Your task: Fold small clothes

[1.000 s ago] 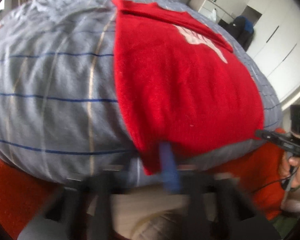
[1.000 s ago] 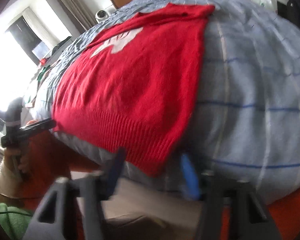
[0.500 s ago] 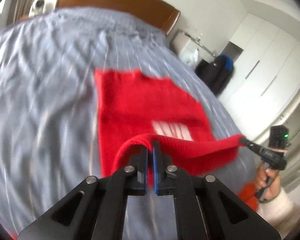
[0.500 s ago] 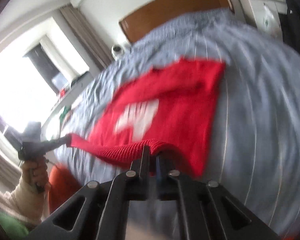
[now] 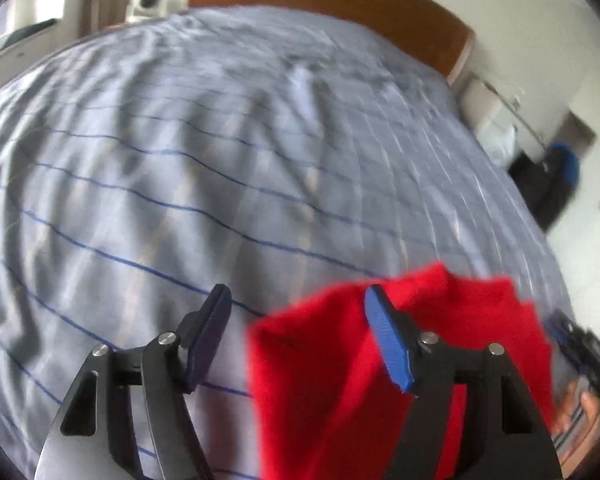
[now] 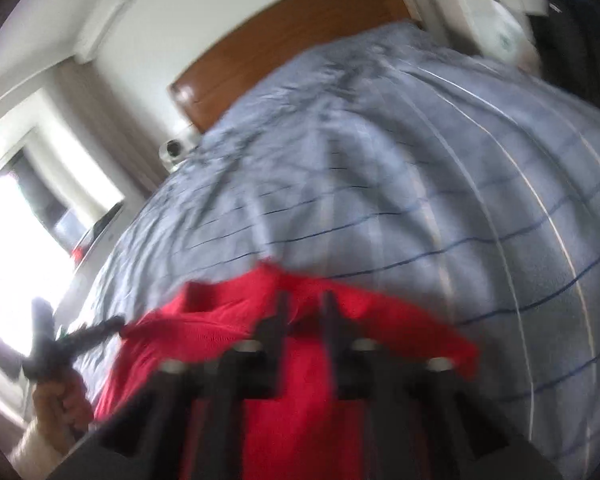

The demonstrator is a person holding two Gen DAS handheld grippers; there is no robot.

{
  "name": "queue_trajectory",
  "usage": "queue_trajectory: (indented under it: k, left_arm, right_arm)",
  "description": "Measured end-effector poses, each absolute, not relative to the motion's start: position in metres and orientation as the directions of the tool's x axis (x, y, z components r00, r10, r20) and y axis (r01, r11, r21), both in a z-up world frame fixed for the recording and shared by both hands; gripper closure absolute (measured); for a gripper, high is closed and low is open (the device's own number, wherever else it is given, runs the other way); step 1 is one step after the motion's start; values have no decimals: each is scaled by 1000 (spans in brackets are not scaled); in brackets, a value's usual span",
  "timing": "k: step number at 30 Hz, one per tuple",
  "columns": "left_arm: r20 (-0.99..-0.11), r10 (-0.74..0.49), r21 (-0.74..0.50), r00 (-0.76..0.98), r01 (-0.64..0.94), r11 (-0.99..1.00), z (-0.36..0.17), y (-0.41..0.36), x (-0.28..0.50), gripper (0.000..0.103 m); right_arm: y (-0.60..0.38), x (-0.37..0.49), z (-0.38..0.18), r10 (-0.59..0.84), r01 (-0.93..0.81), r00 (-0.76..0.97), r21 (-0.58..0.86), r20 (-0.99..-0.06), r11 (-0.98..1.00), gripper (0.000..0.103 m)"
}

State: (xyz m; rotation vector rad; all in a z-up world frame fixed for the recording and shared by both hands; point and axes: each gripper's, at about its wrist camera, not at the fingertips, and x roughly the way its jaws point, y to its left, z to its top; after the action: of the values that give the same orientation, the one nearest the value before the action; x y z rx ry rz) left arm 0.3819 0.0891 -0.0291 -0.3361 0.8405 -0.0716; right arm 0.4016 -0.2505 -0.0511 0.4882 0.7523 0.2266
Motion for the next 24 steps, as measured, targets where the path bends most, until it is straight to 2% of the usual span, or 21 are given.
queue_trajectory:
  k: [3,7,10,11,12,13,16,18,20,24]
  left_arm:
    - [-689,-226,-347,689,-40,937,-18,102,367,24]
    - [-700,-232,-239,676,84,967,-15,82,328,8]
    - [-764,-144,-95,629,112,989,-33,66,305,9]
    - [-770,-107,-56,629,101,993,-35,64,293,15]
    - [-766,-85,-32,637,94,995,-33,65,279,15]
    - [-750,-78,-19,657,96,995,-27,64,260,15]
    - [-684,-29,36,729,74,997,-4,57,207,4]
    - [-652,-14,57,758,67,996,6,50,183,4]
    - [-638,2,71,770,57,996,11,42,165,4]
    - [-628,12,66,778,37,997,14,37,154,4]
  right_arm:
    - [-262,387,-40,371,-39,738,514,-563,857,63]
    - [-238,356,-20,424,-200,689,409,-587,890,61]
    - [-213,327,-36,458,-281,590,363,-665,889,52]
    - [-210,321,-47,435,-273,567,339,-699,900,52]
    - [-210,313,-64,377,-240,533,292,-757,926,52]
    - [-213,304,-72,355,-224,532,277,-768,934,53]
    - [-217,255,-58,276,-210,621,184,-733,960,52]
    - [-215,218,-45,271,-225,670,159,-691,961,50]
    - [-213,192,-40,264,-223,699,148,-665,963,43]
    - [-211,162,-46,237,-198,731,133,-640,971,42]
